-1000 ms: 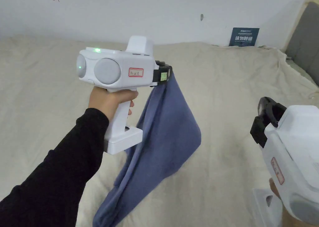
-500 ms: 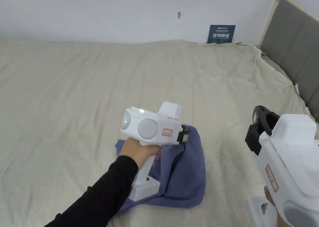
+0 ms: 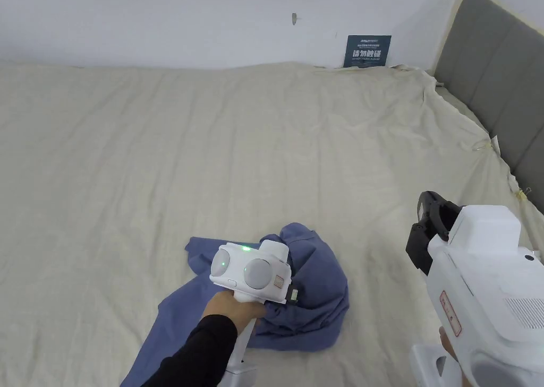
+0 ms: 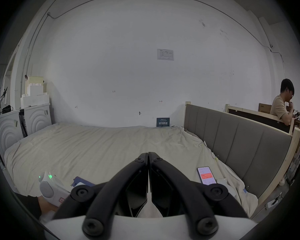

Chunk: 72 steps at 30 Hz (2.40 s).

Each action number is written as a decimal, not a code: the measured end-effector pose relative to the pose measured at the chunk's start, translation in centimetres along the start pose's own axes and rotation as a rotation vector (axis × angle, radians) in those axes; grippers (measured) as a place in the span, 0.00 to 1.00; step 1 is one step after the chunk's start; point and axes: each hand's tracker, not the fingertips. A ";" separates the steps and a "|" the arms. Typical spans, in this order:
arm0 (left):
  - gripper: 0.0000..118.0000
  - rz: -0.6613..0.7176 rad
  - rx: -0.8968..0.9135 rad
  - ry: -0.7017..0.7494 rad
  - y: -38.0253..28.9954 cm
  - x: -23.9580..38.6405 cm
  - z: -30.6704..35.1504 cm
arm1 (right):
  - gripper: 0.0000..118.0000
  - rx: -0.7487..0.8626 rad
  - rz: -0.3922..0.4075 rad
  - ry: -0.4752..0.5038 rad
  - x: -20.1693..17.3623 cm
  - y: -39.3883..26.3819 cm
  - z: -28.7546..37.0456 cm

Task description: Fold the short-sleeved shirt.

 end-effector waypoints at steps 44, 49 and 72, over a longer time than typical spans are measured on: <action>0.00 0.038 0.846 0.428 -4.9 -7.5 23.0 | 0.00 0.102 -0.012 0.030 -2.1 2.4 0.7; 0.00 0.117 0.637 0.362 -5.6 -8.4 21.5 | 0.00 0.090 -0.015 0.033 -1.9 2.0 0.6; 0.72 0.406 -0.001 0.370 -15.1 -12.3 9.5 | 0.00 0.000 -0.026 0.063 -2.4 -0.7 -1.1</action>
